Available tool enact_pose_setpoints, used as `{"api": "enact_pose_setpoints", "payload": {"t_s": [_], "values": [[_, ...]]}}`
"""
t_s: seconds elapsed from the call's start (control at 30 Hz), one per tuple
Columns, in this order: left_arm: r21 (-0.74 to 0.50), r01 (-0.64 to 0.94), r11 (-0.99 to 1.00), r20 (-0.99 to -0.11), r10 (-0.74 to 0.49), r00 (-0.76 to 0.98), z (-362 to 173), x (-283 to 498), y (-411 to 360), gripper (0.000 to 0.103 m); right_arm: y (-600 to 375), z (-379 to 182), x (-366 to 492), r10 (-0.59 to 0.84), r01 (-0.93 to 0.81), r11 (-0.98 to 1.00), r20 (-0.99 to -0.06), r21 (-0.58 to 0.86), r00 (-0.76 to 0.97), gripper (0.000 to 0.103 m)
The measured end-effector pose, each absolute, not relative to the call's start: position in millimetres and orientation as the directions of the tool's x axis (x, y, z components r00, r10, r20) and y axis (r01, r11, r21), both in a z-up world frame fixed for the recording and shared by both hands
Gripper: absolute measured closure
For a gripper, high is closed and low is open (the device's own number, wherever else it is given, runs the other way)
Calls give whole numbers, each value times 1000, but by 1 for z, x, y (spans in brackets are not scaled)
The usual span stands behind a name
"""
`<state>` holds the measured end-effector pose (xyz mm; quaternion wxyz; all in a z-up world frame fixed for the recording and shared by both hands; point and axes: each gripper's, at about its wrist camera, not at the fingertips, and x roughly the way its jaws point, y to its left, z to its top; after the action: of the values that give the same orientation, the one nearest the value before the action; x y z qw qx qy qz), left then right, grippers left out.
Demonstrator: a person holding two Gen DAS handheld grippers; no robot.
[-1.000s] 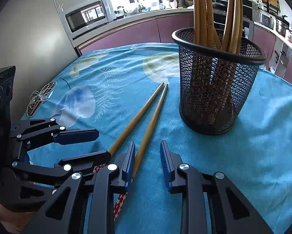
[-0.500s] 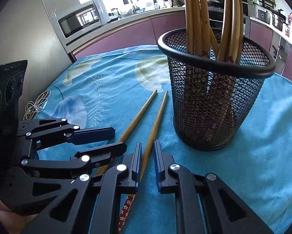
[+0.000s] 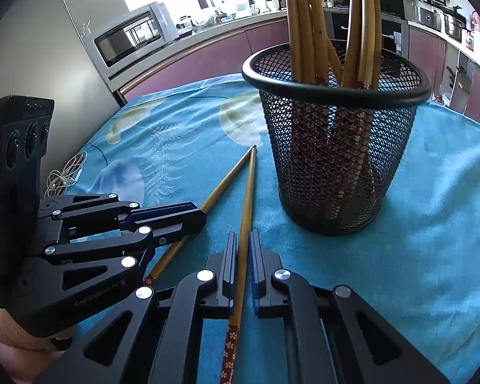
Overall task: Organize utensils
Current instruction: 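Move the left gripper to the last chopsticks and close on one while the right gripper grasps the other, then lift the left gripper's chopstick upright over the mesh cup while the right gripper raises its chopstick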
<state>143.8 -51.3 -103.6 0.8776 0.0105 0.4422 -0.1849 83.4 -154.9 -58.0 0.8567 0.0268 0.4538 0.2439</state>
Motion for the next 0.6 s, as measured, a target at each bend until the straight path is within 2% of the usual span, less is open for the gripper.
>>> {"api": "enact_pose_setpoints", "payload": {"t_s": [0.17, 0.4, 0.6], "values": [[-148, 342, 928, -781, -322, 535, -104, 134, -47, 94, -158, -58, 79, 435, -401, 880, -772, 256, 463, 96], [-121, 359, 926, -789, -309, 531, -106, 136, -48, 91, -147, -56, 81, 382, -423, 890, -784, 170, 489, 96], [-128, 345, 930, -786, -307, 537, -103, 138, -50, 95, -157, -54, 80, 410, -405, 888, -768, 215, 491, 97]]}}
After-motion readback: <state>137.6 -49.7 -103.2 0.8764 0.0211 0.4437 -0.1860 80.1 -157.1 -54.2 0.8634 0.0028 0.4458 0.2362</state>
